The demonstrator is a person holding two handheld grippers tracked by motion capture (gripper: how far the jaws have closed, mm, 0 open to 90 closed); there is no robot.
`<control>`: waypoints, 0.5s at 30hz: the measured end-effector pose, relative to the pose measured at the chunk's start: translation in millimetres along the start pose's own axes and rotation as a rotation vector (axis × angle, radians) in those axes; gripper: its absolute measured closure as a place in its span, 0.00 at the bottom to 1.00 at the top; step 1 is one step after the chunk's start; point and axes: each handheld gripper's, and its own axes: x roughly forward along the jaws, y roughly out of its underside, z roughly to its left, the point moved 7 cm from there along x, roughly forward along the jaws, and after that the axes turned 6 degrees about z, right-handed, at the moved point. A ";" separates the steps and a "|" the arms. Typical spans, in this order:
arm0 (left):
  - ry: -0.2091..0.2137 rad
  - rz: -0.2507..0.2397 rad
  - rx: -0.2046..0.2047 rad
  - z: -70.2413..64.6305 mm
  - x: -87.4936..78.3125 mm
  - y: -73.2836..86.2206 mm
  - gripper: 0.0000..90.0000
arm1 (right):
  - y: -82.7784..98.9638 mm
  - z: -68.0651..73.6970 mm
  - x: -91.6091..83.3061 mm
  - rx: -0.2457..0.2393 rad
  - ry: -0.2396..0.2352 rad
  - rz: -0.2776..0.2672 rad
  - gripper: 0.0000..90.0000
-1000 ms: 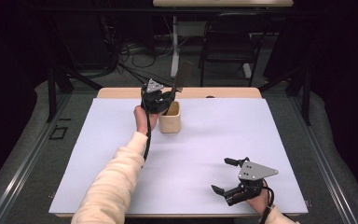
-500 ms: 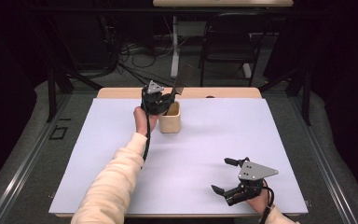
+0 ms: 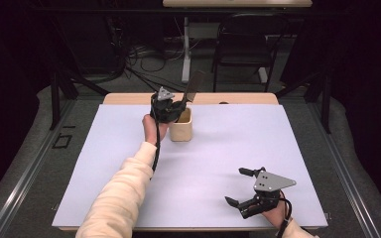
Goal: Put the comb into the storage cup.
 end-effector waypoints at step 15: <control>0.006 0.017 0.004 0.1 3.0 6.0 0.80 | 0.0 -0.2 -0.1 -0.001 0.001 0.000 0.00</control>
